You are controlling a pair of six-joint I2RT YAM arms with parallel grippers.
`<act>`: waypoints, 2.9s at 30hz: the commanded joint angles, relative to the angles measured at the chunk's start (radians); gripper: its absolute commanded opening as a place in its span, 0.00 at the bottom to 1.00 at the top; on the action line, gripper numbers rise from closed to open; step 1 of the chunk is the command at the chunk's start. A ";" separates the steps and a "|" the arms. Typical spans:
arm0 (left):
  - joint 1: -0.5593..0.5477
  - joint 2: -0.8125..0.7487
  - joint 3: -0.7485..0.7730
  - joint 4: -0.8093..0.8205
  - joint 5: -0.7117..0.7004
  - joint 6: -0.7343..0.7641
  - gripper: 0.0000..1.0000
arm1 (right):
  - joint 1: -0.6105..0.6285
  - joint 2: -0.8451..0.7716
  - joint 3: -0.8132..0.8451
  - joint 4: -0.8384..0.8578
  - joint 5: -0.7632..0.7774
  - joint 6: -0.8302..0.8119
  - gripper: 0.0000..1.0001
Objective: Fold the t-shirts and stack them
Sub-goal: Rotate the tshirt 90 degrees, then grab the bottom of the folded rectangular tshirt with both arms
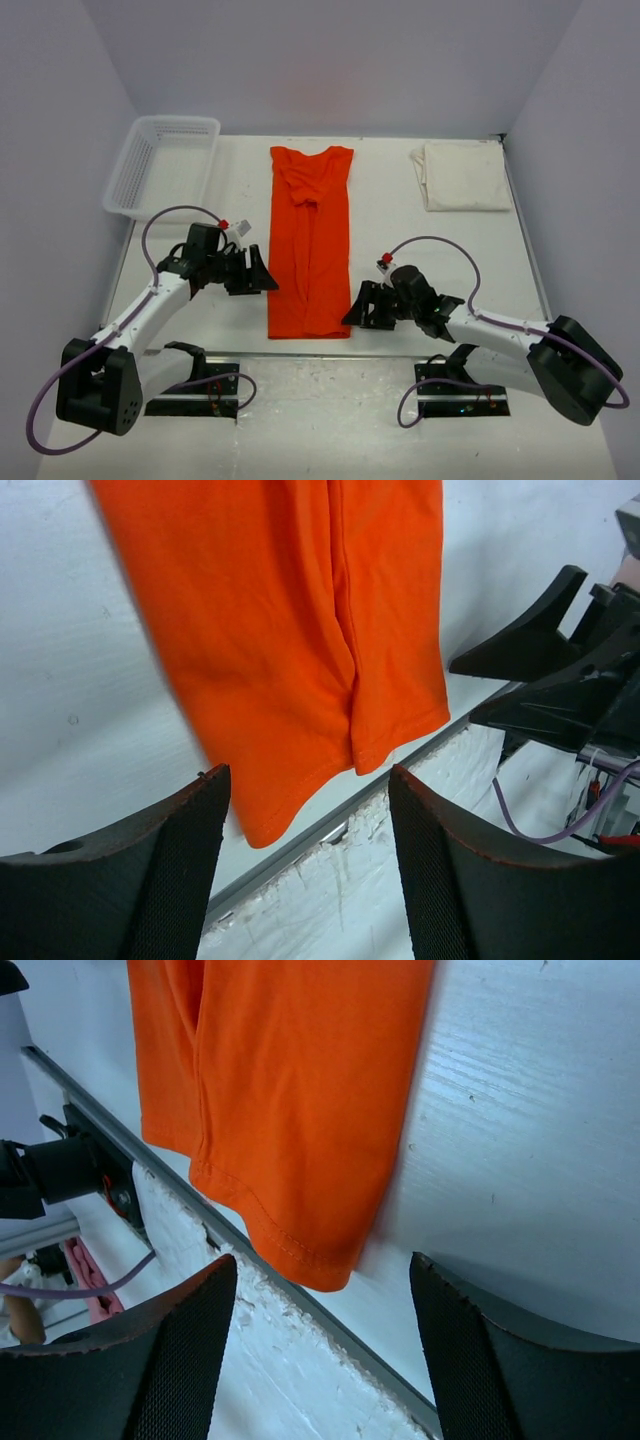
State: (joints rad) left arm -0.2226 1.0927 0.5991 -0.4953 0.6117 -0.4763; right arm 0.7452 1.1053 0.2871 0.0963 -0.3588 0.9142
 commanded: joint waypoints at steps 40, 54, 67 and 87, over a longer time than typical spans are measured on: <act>0.008 -0.019 0.030 -0.140 -0.072 -0.004 0.75 | 0.091 0.182 0.004 0.190 0.089 0.126 0.28; 0.006 -0.019 -0.038 -0.111 0.039 -0.027 0.78 | 0.102 0.232 0.009 0.224 0.057 0.134 0.00; 0.000 -0.002 -0.119 -0.167 -0.041 -0.013 0.69 | 0.106 0.189 0.023 0.172 0.078 0.123 0.00; -0.176 0.164 -0.200 0.044 -0.090 -0.242 0.36 | 0.108 0.107 -0.011 0.154 0.098 0.112 0.00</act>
State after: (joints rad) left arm -0.3904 1.2327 0.4248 -0.5091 0.5461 -0.6971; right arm 0.8459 1.2419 0.2810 0.2562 -0.2977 1.0447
